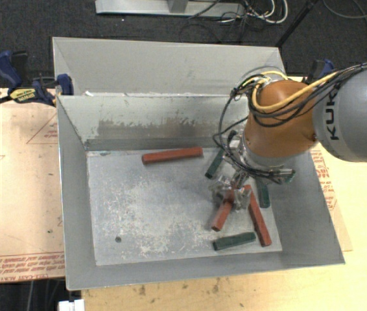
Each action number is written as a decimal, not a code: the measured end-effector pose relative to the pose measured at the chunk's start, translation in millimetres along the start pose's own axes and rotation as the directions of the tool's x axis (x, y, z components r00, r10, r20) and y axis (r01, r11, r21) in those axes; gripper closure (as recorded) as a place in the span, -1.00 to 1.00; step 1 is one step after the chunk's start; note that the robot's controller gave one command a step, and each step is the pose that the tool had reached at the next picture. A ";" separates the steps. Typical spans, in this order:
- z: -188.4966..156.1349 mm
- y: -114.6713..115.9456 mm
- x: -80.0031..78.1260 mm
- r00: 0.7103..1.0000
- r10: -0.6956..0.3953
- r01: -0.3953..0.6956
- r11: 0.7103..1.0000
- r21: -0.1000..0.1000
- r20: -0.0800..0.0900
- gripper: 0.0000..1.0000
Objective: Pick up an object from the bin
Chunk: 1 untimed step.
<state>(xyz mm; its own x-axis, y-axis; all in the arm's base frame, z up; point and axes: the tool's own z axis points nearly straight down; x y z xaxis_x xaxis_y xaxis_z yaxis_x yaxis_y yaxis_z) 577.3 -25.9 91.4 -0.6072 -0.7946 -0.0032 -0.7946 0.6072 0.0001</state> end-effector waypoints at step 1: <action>-6.7 -0.4 -0.4 1.000 0.001 -0.001 1.000 0.002 0.001 1.00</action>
Offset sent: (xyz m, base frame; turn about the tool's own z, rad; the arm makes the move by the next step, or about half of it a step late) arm 0.0000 0.0000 0.0605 0.0000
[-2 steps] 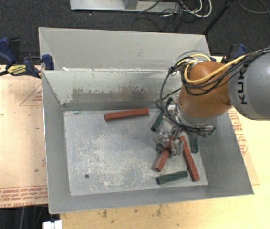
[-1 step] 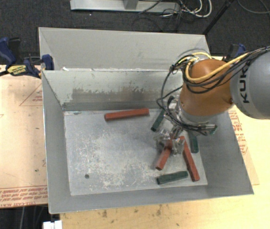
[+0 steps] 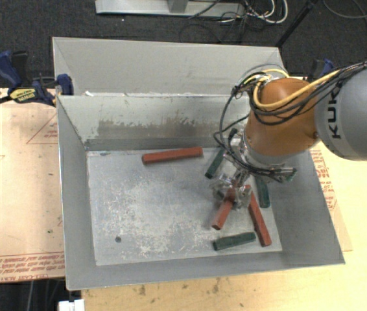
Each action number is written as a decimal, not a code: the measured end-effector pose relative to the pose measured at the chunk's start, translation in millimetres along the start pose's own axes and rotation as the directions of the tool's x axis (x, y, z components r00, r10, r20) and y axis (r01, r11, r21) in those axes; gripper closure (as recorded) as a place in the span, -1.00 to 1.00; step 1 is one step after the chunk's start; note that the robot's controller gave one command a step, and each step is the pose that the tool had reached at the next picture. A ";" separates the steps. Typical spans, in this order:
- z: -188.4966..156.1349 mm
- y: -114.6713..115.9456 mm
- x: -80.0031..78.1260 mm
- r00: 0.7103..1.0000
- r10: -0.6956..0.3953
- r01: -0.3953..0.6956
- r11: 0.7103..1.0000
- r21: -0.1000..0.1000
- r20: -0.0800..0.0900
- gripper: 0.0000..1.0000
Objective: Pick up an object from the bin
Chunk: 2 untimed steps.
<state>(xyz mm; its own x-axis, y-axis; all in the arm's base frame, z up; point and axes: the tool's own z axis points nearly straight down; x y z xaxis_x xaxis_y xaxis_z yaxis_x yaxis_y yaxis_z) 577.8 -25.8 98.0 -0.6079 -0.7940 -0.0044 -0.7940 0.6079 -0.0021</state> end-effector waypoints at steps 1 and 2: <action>-7.2 1.2 0.3 1.000 0.000 0.000 1.000 -0.005 -0.003 1.00; -23.7 1.7 0.4 1.000 0.001 -0.001 1.000 -0.005 -0.003 1.00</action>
Offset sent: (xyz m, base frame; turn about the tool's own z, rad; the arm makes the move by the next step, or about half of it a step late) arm 0.0000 0.0000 0.0050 0.0000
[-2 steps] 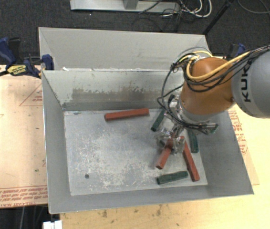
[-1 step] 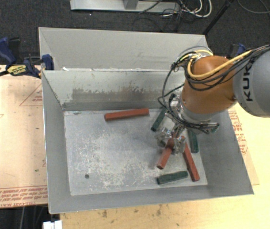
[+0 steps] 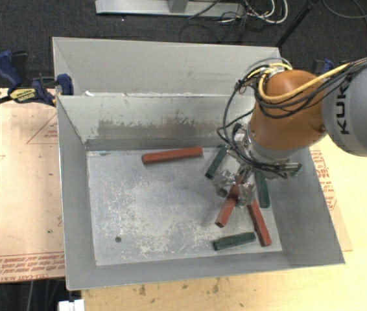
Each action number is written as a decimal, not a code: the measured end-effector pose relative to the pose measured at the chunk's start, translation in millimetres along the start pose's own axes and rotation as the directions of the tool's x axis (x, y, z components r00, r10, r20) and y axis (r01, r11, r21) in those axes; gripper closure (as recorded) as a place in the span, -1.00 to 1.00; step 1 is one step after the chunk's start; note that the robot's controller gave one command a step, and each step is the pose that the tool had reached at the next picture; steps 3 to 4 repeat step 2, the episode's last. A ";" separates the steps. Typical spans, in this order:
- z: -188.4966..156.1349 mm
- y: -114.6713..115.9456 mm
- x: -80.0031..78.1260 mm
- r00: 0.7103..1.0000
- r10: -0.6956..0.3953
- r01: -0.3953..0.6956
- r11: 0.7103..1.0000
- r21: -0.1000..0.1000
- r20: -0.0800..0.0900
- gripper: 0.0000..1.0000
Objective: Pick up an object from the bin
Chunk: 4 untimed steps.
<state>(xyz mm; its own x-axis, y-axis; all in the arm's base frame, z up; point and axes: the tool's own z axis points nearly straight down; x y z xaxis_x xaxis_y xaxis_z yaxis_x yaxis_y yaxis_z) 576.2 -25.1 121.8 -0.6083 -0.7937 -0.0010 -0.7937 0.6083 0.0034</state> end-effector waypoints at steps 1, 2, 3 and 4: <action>-13.6 -0.8 -0.6 1.000 0.001 -0.001 1.000 0.003 0.002 1.00; -25.3 -0.9 -0.9 1.000 0.001 -0.001 1.000 0.004 0.003 1.00; -25.3 -0.9 -0.9 1.000 0.001 -0.001 1.000 0.004 0.003 1.00; -25.3 -0.9 -0.9 1.000 0.001 -0.001 1.000 0.004 0.003 1.00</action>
Offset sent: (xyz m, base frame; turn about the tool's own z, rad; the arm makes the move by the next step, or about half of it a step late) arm 0.0001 -0.0001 0.0196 0.0000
